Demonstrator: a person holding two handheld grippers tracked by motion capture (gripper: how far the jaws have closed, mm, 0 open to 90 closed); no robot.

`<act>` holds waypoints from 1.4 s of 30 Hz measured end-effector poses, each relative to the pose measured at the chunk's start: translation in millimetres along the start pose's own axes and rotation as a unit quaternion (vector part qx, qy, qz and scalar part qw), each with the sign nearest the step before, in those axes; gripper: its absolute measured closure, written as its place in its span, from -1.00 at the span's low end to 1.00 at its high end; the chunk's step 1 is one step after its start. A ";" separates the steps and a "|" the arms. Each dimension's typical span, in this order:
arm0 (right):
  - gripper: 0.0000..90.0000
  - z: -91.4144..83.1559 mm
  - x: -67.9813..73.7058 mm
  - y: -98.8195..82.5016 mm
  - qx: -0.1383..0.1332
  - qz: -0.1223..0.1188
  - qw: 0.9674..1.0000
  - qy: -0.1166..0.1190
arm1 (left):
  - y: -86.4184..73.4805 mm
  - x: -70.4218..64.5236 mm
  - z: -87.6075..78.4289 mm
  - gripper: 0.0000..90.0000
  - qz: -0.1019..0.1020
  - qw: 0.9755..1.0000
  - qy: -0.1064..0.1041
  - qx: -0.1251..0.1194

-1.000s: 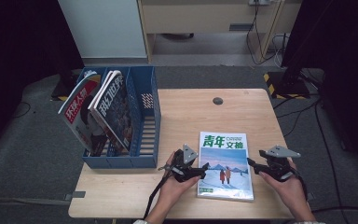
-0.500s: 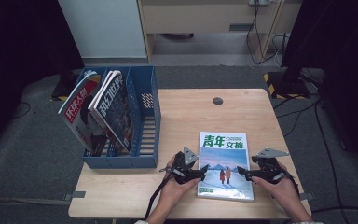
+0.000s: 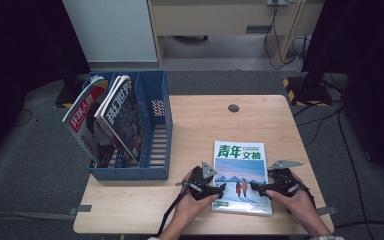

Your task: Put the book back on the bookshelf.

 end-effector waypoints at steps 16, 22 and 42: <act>-0.90 6.8 -13.4 15.1 -0.004 0.011 1.000 -0.016 | -2.1 -1.2 1.7 -0.49 -0.019 1.000 -0.009 -0.004; -0.87 13.5 -27.8 26.1 -0.007 0.024 0.999 -0.028 | -1.8 -2.6 2.5 -0.49 -0.020 1.000 -0.006 -0.007; -0.88 32.2 -28.3 31.3 -0.027 0.042 0.998 -0.025 | -2.2 -2.4 4.6 -0.49 -0.035 0.999 -0.014 -0.007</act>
Point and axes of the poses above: each handheld gripper's, and its own axes: z roughly forward along the jaws, y roughly out of its top, x roughly to its left, the point moved 6 cm from there along z, roughly forward along the jaws, and after that the axes turned 1 degree about -x, right-handed, at the moved point
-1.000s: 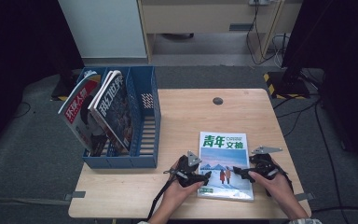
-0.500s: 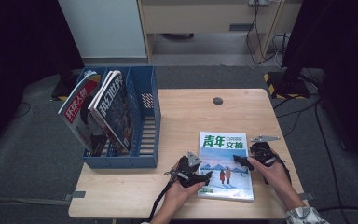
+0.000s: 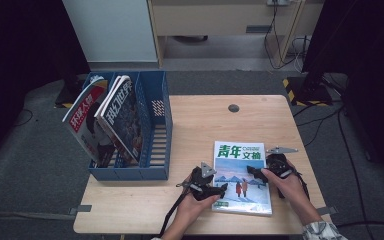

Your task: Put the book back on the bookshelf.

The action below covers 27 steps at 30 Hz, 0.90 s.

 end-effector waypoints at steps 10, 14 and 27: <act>-0.58 -16.1 -5.7 6.0 -0.009 0.016 0.999 0.029 | 0.5 -0.6 0.9 -0.49 -0.001 1.000 -0.002 -0.001; -0.56 -25.5 -1.2 12.1 -0.035 0.016 0.998 0.052 | 0.4 -1.0 0.7 -0.49 0.002 1.000 0.000 -0.001; -0.65 -19.2 1.4 6.2 0.002 -0.017 1.000 0.011 | 0.1 -1.0 0.6 -0.49 0.001 1.000 0.001 -0.003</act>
Point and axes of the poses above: each handheld gripper's, and its own axes: z roughly forward along the jaws, y roughly out of its top, x roughly to its left, the point moved 6 cm from there along z, roughly forward along the jaws, and after that the axes turned 1 degree about -x, right-handed, at the moved point
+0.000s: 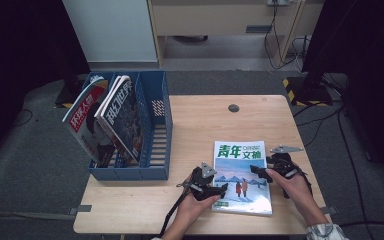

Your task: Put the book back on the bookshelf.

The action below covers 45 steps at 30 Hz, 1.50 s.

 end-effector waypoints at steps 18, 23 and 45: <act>-0.74 -0.8 5.9 -18.1 0.060 -0.011 0.998 0.034 | -0.1 0.2 0.3 -0.49 -0.003 1.000 -0.002 0.001; -0.47 -7.1 4.2 -17.6 0.051 -0.001 0.998 0.037 | 0.1 0.3 0.7 -0.49 -0.002 1.000 -0.004 0.000; -0.62 -4.2 29.2 -11.8 0.048 -0.050 0.997 0.034 | -0.4 0.3 0.7 -0.49 -0.003 1.000 -0.004 -0.003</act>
Point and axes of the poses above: each handheld gripper's, and its own axes: z roughly forward along the jaws, y roughly out of its top, x roughly to its left, the point moved 6 cm from there along z, roughly forward along the jaws, and after that the axes turned 1 degree about -x, right-handed, at the moved point
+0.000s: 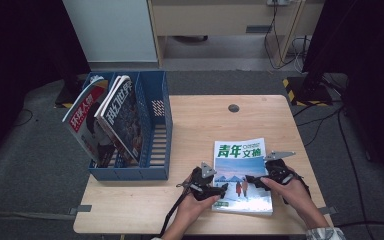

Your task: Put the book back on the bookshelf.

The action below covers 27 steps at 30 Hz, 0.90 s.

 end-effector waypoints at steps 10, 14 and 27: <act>-0.82 0.1 -8.8 -7.0 0.031 0.007 0.999 -0.038 | 0.1 -0.1 -0.1 -0.50 0.002 1.000 0.001 -0.001; -0.82 -0.3 -10.0 -10.5 0.035 0.020 0.999 -0.022 | 0.1 -0.2 -0.1 -0.49 0.002 1.000 0.001 -0.001; -0.54 -12.1 -11.2 -15.3 0.029 0.044 0.998 0.018 | 0.2 -0.2 0.3 -0.49 0.002 1.000 0.000 0.000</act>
Point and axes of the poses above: each handheld gripper's, and its own axes: z roughly forward along the jaws, y roughly out of its top, x roughly to its left, the point moved 6 cm from there along z, roughly forward along the jaws, and after that the axes turned 1 degree about -x, right-handed, at the moved point
